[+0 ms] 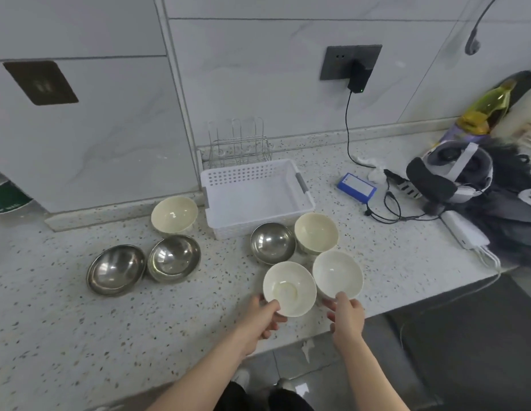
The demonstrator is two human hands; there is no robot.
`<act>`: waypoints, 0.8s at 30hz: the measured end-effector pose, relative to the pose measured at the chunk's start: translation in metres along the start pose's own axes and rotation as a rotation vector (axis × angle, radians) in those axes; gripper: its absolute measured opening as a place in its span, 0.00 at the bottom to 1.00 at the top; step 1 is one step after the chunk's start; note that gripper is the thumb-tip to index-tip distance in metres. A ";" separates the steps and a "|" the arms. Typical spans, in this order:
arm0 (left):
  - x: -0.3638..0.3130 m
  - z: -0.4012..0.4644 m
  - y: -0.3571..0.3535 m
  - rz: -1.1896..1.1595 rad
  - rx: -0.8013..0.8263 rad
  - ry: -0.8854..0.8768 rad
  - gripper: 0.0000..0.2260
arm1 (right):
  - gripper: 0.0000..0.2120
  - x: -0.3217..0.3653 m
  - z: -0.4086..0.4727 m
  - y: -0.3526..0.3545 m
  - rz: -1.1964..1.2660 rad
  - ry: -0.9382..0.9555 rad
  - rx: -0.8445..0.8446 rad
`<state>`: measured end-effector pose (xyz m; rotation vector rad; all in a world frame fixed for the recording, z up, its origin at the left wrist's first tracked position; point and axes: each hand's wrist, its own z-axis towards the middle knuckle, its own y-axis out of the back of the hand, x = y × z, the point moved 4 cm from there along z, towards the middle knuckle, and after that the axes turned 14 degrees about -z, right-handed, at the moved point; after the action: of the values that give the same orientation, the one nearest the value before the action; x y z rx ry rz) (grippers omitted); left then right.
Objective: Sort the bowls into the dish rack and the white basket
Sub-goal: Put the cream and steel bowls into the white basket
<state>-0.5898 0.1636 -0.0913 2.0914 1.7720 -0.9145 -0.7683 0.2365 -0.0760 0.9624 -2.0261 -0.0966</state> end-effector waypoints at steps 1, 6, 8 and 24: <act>0.002 -0.001 -0.001 -0.022 -0.024 -0.008 0.16 | 0.11 0.001 0.003 0.002 -0.017 0.008 0.031; 0.004 -0.008 -0.001 -0.141 -0.069 -0.037 0.12 | 0.11 0.013 0.018 0.024 -0.026 0.047 0.087; 0.002 -0.014 -0.001 -0.197 -0.071 -0.076 0.11 | 0.12 0.021 0.024 0.035 -0.020 0.081 0.076; -0.085 -0.040 0.033 -0.464 -0.157 -0.366 0.10 | 0.16 0.144 0.011 -0.017 0.050 0.363 0.190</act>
<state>-0.5521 0.1113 -0.0160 1.3304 2.0700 -1.1393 -0.8132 0.1258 0.0074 0.9660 -1.7422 0.2835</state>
